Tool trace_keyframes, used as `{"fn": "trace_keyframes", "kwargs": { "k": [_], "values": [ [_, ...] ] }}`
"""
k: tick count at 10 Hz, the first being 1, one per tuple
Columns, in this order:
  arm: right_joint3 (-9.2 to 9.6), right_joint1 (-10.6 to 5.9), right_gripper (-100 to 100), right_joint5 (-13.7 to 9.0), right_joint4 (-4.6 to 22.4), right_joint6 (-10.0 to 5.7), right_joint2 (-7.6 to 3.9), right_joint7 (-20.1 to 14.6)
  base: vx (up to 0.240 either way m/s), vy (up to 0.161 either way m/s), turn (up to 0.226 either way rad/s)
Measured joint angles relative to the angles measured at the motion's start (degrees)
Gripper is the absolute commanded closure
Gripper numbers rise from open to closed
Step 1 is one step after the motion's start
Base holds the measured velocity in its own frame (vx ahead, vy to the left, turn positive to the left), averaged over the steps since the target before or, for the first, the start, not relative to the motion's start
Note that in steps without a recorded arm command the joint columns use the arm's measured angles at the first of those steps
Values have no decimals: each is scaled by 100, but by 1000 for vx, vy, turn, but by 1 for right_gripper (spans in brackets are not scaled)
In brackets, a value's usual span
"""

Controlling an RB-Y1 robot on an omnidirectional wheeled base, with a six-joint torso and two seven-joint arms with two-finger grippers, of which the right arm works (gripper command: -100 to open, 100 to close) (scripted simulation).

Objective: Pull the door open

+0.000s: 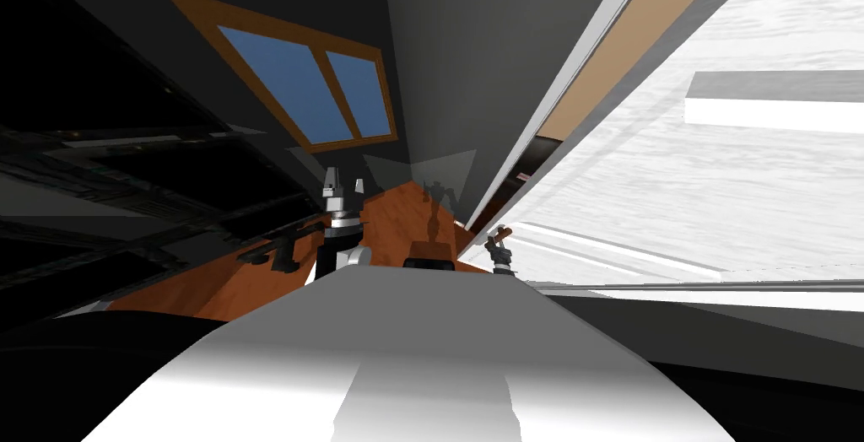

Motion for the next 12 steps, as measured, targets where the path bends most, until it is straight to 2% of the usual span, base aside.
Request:
{"fn": "trace_keyframes", "kwargs": {
  "k": [6,9,12],
  "values": [
    [345,156,100,194,97,-415,-306,-385,-240,-29,124],
    [441,224,100,244,98,-488,-384,-462,-163,-29,103],
    [535,249,100,302,146,-659,-517,-606,-223,-25,128]
  ]
}}
